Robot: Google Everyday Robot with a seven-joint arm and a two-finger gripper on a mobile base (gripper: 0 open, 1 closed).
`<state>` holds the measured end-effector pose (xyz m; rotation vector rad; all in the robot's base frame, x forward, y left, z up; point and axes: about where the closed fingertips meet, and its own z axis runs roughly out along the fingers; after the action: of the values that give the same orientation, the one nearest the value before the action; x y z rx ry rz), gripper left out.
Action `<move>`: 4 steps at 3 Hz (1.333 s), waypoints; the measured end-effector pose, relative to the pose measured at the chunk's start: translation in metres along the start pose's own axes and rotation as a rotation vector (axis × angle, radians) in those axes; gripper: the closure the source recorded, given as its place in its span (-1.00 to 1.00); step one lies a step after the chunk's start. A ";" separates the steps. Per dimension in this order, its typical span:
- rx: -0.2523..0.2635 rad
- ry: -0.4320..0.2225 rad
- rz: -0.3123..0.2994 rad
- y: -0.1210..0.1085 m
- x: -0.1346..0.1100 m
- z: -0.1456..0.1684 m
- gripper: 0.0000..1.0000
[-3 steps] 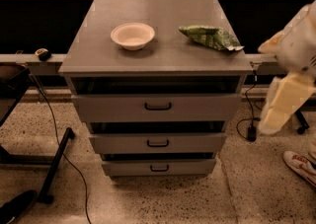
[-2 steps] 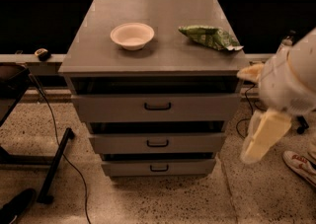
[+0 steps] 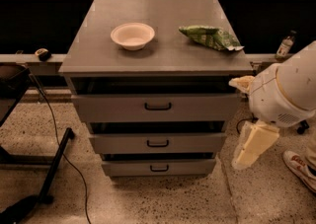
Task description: Open bottom drawer
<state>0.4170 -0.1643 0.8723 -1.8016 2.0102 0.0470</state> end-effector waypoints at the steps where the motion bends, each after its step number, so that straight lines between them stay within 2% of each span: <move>1: -0.039 -0.093 -0.009 0.019 -0.003 0.045 -1.00; 2: -0.103 -0.229 -0.031 0.064 0.002 0.131 -1.00; 3: -0.108 -0.363 -0.011 0.073 0.026 0.186 -1.00; 4: -0.119 -0.391 -0.072 0.075 0.028 0.204 -1.00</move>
Offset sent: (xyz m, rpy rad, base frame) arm -0.0042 0.0781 -0.2533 0.3751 -0.0647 0.1536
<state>0.4049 -0.1155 0.6589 -1.7703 1.6953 0.4686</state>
